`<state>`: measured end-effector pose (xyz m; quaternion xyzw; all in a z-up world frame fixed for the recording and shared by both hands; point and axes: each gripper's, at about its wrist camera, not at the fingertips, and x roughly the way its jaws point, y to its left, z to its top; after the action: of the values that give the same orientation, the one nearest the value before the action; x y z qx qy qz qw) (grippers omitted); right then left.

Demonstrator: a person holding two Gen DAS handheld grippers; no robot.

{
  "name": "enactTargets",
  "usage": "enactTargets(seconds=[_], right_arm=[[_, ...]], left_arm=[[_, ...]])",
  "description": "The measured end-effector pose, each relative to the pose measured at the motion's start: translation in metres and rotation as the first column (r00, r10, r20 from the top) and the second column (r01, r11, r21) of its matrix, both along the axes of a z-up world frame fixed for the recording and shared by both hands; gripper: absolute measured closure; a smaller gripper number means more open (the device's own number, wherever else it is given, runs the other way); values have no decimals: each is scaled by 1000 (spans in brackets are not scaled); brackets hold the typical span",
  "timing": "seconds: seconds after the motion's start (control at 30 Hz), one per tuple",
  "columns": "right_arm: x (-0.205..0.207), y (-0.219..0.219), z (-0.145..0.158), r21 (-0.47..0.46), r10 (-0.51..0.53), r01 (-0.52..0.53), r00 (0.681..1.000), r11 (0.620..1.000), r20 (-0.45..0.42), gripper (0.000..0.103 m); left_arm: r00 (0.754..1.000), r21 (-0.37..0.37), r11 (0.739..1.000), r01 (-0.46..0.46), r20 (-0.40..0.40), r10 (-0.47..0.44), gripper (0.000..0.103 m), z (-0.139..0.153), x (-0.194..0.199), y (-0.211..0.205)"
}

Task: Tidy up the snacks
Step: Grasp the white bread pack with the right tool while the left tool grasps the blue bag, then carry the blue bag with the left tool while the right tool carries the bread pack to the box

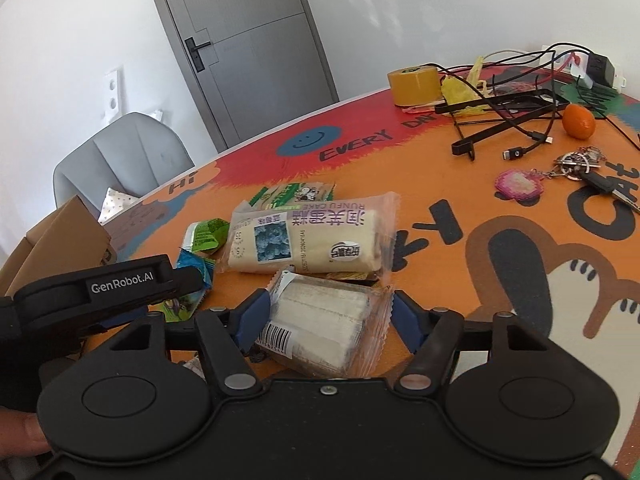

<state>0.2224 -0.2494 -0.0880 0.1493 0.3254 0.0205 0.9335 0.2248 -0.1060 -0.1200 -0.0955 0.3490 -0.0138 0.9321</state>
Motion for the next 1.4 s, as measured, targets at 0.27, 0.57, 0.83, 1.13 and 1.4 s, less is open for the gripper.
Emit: enactTargets(seconds=[0.27, 0.57, 0.83, 1.13, 1.4], right_arm=[[-6, -13, 1, 10, -37, 37, 999, 999, -4, 31], [-4, 3, -1, -16, -9, 9, 1000, 1000, -16, 22], [-3, 26, -6, -123, -5, 5, 1000, 992, -4, 7], [-14, 20, 0, -116, -33, 34, 999, 993, 7, 39], [-27, 23, 18, -82, -30, 35, 997, 996, 64, 42]], left_arm=[[1000, 15, 1000, 23, 20, -24, 70, -2, -1, -6], [999, -8, 1000, 25, 36, -25, 78, 9, -14, 5], [999, -23, 1000, 1, 54, 0, 78, 17, -29, 20], [997, -50, 999, -14, 77, 18, 78, 25, -45, 36], [989, -71, 997, -17, 147, 27, 78, 48, -70, 49]])
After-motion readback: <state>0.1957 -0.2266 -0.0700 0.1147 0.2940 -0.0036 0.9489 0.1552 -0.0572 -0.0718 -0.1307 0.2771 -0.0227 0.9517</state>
